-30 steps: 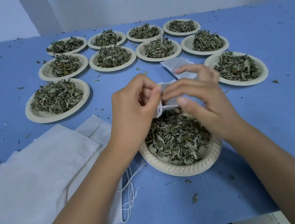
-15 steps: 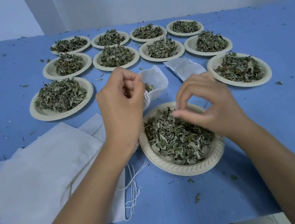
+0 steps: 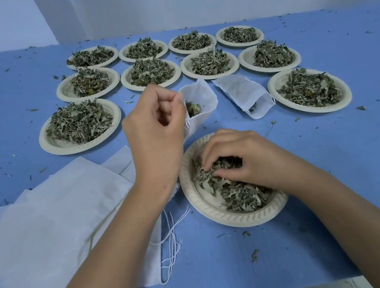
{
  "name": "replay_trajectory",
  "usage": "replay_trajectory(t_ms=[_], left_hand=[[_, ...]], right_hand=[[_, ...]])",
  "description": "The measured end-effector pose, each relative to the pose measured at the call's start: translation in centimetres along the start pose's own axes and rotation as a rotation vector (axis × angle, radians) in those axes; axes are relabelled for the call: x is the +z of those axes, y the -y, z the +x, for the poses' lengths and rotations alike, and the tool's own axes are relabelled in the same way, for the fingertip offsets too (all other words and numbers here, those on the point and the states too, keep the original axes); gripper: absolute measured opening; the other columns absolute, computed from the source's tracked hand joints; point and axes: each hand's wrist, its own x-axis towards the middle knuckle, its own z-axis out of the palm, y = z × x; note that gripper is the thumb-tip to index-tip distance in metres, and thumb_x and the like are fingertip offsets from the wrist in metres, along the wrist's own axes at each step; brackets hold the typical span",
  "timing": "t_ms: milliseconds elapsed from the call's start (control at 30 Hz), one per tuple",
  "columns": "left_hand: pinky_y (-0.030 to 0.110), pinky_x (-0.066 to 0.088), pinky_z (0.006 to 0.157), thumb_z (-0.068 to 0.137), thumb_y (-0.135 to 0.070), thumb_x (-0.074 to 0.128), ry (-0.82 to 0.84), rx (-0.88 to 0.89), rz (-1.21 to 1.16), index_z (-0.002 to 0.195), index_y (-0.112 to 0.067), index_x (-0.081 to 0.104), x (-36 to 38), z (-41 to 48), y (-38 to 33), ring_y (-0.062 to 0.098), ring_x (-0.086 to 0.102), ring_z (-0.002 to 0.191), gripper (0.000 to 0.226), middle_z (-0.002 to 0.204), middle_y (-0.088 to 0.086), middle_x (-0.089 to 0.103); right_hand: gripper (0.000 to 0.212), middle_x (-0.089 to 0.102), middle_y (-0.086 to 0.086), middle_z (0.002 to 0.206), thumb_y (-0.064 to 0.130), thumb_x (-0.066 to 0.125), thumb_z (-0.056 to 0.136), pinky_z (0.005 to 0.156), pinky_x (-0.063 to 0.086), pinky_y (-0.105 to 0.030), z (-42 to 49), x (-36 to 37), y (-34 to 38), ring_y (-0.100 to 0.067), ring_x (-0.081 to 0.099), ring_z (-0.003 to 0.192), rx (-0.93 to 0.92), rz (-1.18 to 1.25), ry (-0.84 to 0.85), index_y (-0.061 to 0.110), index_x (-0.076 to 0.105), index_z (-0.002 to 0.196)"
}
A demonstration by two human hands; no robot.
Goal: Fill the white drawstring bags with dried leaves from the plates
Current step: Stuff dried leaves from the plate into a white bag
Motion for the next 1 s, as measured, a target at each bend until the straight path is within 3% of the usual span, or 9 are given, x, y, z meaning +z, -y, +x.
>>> replay_trajectory(t_ms=[100,200,400,567,700,867,1000], left_hand=[[0.02,0.042,0.053,0.094,-0.012,0.059,-0.009,0.082,0.092,0.081,-0.009,0.059,-0.2,0.2,0.1,0.014,0.052,0.054,0.014,0.06,-0.003,0.053],[0.02,0.039,0.052,0.095,-0.012,0.059,0.084,0.155,0.237,0.081,-0.008,0.059,-0.2,0.3,0.4,0.013,0.051,0.058,0.014,0.059,-0.01,0.051],[0.018,0.04,0.053,0.09,-0.008,0.064,0.286,0.036,0.22,0.079,-0.008,0.062,0.4,0.0,0.9,0.009,0.051,0.055,0.012,0.058,-0.005,0.056],[0.017,0.039,0.052,0.091,-0.009,0.064,0.366,0.079,0.168,0.08,-0.007,0.061,0.6,-0.4,0.5,0.015,0.051,0.057,0.011,0.058,0.003,0.056],[0.03,0.046,0.055,0.091,-0.011,0.066,0.331,-0.013,0.005,0.079,-0.006,0.062,1.1,-1.0,0.2,0.018,0.054,0.054,0.014,0.058,0.002,0.057],[0.036,0.048,0.055,0.091,-0.013,0.065,0.308,-0.067,-0.046,0.077,-0.011,0.061,1.3,-1.2,0.1,0.021,0.056,0.053,0.015,0.055,-0.01,0.053],[0.032,0.046,0.054,0.091,-0.014,0.065,0.265,-0.104,-0.032,0.076,-0.016,0.061,1.1,-0.9,0.3,0.012,0.051,0.051,0.016,0.055,-0.011,0.053]], right_hand=[[0.014,0.065,-0.001,0.101,0.003,0.078,0.077,0.091,0.049,-0.031,-0.3,-0.9,-0.1,-0.01,0.063,0.098,0.066,0.121,-0.128,0.008,0.074,0.089],[0.015,0.065,-0.001,0.097,0.005,0.078,0.076,0.085,0.049,-0.023,-0.5,-1.5,-0.3,-0.013,0.064,0.092,0.095,0.205,-0.212,0.009,0.075,0.09],[0.023,0.067,-0.012,0.091,0.004,0.075,0.073,0.083,0.055,-0.031,-0.4,-2.1,-0.1,-0.02,0.066,0.085,0.042,0.47,-0.432,0.007,0.069,0.095],[0.025,0.069,0.005,0.083,0.003,0.073,0.068,0.081,0.054,-0.022,-0.2,-2.1,0.0,-0.008,0.067,0.082,0.113,0.681,-0.674,0.009,0.063,0.089],[0.025,0.065,-0.013,0.087,-0.008,0.076,0.074,0.079,0.056,-0.029,-0.2,-1.1,0.1,-0.02,0.066,0.084,0.095,0.422,-0.696,0.009,0.065,0.089],[0.009,0.069,-0.009,0.087,0.0,0.077,0.077,0.081,0.053,-0.03,-0.1,-0.7,-0.3,-0.02,0.066,0.086,0.011,0.036,-0.591,0.001,0.071,0.084],[0.014,0.067,-0.001,0.1,0.019,0.071,0.084,0.093,0.042,-0.034,-0.3,-1.4,-0.1,-0.021,0.057,0.1,0.042,-0.026,-0.519,0.008,0.071,0.093]])
